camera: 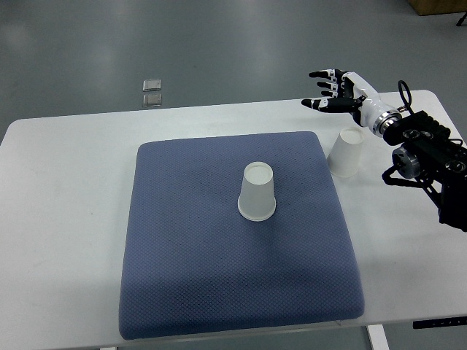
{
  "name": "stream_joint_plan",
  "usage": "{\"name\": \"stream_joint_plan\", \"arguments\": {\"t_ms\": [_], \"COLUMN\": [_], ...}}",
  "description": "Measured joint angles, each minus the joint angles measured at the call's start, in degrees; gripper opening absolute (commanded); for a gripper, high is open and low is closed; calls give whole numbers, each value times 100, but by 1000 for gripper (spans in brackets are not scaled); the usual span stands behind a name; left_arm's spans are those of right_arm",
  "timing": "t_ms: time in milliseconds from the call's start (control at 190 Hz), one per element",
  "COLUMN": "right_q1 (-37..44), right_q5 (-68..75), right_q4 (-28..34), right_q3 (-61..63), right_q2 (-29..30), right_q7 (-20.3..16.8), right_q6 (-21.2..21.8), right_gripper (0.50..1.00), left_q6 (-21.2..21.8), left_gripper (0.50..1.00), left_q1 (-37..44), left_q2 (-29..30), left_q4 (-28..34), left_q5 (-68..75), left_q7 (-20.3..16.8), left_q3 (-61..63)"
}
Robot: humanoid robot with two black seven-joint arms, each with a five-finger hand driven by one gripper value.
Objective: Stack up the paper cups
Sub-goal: 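Move the right hand down and close its fingers around the second white cup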
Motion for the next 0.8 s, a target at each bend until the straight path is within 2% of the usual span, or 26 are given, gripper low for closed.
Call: {"name": "stream_joint_plan", "arguments": {"t_ms": [127, 385, 802], "right_q1": [0, 76, 279], "right_q5": [-765, -2027, -3291], "right_q4": [15, 18, -3], "right_q3": [-200, -529, -1297], "right_q2": [-117, -297, -611], "right_q7": [141, 180, 197], "right_q6": [80, 87, 1], "right_gripper": [915, 915, 915], "left_q6": [0, 0, 0], "left_gripper": [1000, 1000, 1000], "left_q1": [-1, -1, 0], "left_q2": [0, 0, 0], "left_q4": [0, 0, 0], "left_q5": [0, 0, 0], "left_q7": [0, 2, 2], "left_q3": [0, 0, -2]}}
